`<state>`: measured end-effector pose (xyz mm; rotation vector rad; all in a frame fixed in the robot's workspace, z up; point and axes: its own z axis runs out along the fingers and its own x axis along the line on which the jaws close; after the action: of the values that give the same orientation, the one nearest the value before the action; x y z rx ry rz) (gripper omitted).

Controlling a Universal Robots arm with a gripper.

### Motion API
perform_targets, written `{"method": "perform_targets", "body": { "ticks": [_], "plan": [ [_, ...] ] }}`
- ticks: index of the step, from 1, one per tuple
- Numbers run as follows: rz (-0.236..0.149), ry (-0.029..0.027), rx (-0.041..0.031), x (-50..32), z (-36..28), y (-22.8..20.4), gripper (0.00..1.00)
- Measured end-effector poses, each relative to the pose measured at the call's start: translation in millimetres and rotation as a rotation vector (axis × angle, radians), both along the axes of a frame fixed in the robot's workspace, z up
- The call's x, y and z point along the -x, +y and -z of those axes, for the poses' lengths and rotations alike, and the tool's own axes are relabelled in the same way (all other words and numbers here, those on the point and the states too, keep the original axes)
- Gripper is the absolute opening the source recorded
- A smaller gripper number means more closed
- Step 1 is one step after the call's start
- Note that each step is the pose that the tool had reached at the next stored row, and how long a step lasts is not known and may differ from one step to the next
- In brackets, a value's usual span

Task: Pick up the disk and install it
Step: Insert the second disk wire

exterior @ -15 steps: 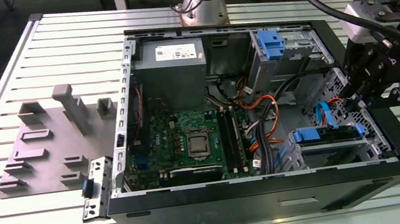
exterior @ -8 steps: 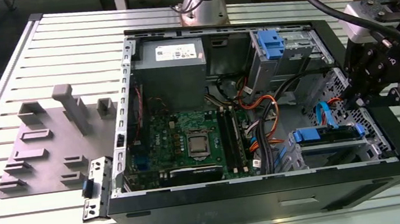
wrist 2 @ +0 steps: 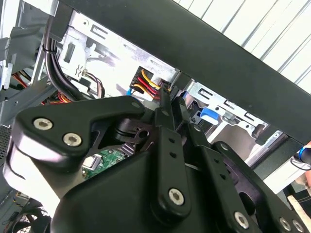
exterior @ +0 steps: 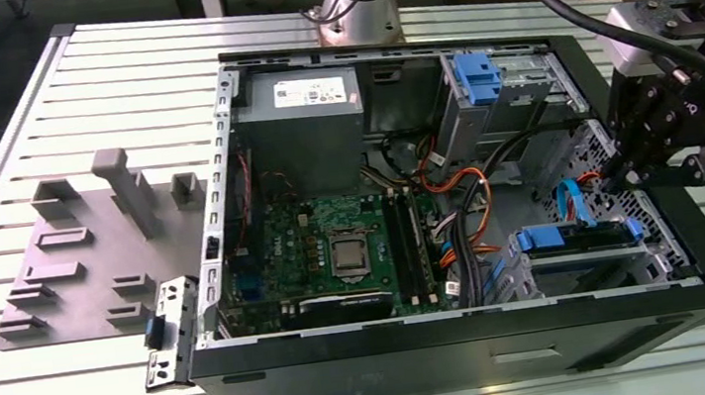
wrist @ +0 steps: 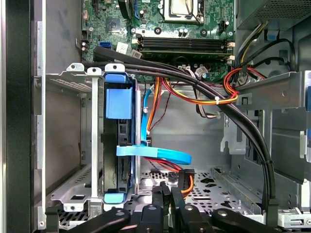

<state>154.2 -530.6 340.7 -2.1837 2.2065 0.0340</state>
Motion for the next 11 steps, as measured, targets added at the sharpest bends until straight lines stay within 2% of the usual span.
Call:
{"method": "perform_targets", "body": {
  "ticks": [11],
  "plan": [
    [0.000, 0.0000, 0.0000, 0.4, 0.0, 0.0, 0.17]
  ]
}}
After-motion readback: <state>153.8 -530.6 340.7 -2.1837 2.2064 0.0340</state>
